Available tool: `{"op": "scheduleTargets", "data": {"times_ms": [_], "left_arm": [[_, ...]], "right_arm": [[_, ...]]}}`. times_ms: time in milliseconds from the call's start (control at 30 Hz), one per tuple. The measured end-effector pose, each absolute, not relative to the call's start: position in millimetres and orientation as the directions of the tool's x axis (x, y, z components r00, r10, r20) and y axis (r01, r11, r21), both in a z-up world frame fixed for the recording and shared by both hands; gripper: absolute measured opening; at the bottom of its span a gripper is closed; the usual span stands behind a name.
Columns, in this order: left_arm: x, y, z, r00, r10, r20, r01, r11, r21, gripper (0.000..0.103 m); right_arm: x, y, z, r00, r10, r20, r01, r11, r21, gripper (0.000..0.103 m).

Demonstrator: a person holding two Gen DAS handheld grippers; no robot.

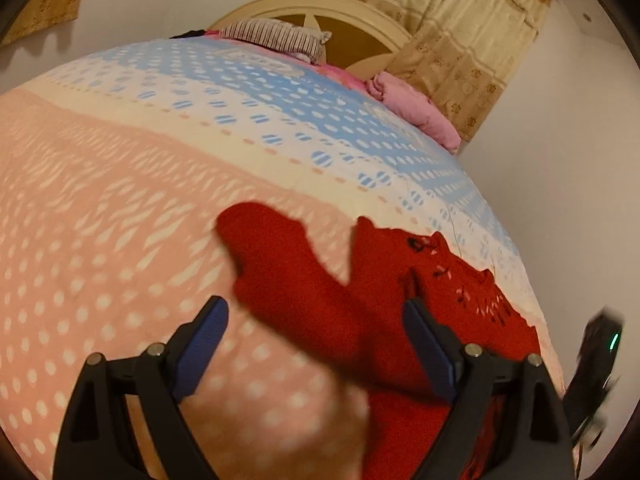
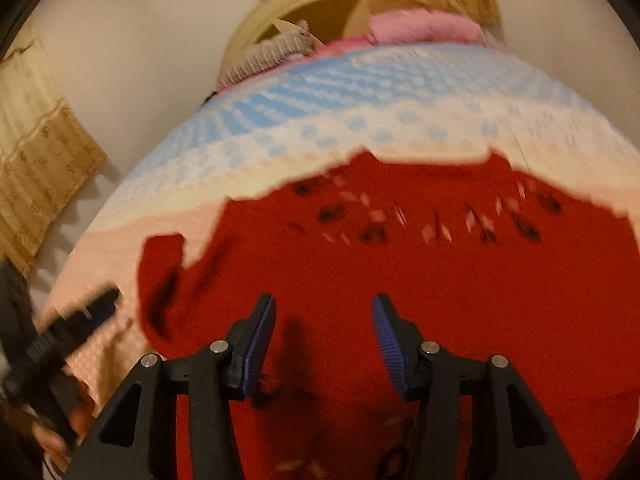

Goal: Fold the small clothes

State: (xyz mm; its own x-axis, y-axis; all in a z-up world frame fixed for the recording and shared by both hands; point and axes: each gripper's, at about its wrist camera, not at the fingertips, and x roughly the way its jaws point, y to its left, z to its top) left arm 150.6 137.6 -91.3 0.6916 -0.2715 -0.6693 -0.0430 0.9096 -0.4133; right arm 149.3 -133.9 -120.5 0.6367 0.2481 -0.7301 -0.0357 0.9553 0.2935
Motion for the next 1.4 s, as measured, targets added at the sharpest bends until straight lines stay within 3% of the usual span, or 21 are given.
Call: {"op": "scheduleTargets", "data": {"times_ms": [133, 233, 333, 433, 500, 533, 667, 933, 1233, 1367, 1400], "left_arm": [[192.9, 114.7, -98.5, 0.605, -0.145, -0.783, -0.148, 0.946, -0.289, 0.092], [227.3, 102.2, -130.1, 0.443, -0.019, -0.896, -0.253, 0.957, -0.145, 0.089], [228.5, 98.7, -135.2, 0.463, 0.026, -0.886, -0.259, 0.960, -0.108, 0.086], [218.8, 101.1, -129.3, 0.522, 0.031, -0.852, -0.228, 0.968, -0.104, 0.057], [215.2, 111.3, -123.3, 0.542, 0.022, -0.840, -0.235, 0.964, -0.126, 0.017], [214.2, 120.7, -119.2, 0.556, -0.010, -0.831, -0.232, 0.958, -0.167, 0.015], [204.6, 159.9, -93.1, 0.650, -0.101, -0.754, -0.211, 0.928, -0.307, 0.014], [191.4, 220.6, -53.6, 0.780, -0.066, -0.623, -0.212, 0.908, -0.361, 0.014], [199.3, 315.5, -83.5, 0.755, 0.085, -0.651, -0.413, 0.832, -0.371, 0.014], [202.4, 341.8, -102.5, 0.740, 0.031, -0.672, -0.408, 0.815, -0.412, 0.016], [198.2, 346.7, -104.4, 0.740, 0.015, -0.673, -0.404, 0.809, -0.426, 0.022]], "right_arm": [[142.2, -136.1, -139.8, 0.664, 0.233, -0.711, -0.022, 0.956, 0.293, 0.052], [140.5, -132.8, -140.5, 0.666, 0.205, -0.717, -0.027, 0.967, 0.252, 0.052], [140.5, -136.2, -141.8, 0.667, 0.227, -0.710, -0.027, 0.959, 0.282, 0.052], [141.5, -139.7, -142.7, 0.671, 0.253, -0.697, -0.026, 0.947, 0.319, 0.052], [141.2, -141.3, -142.9, 0.673, 0.262, -0.692, -0.026, 0.943, 0.332, 0.052], [140.9, -142.0, -143.1, 0.674, 0.265, -0.690, -0.026, 0.941, 0.336, 0.052], [139.5, -142.9, -142.8, 0.678, 0.271, -0.683, -0.024, 0.937, 0.349, 0.052], [138.9, -143.7, -142.9, 0.680, 0.267, -0.683, -0.022, 0.938, 0.345, 0.052], [138.7, -143.0, -143.1, 0.678, 0.257, -0.689, -0.023, 0.944, 0.330, 0.052], [139.3, -139.3, -142.5, 0.675, 0.243, -0.696, -0.023, 0.950, 0.310, 0.053], [139.7, -138.0, -142.1, 0.674, 0.239, -0.699, -0.022, 0.952, 0.304, 0.053]]}}
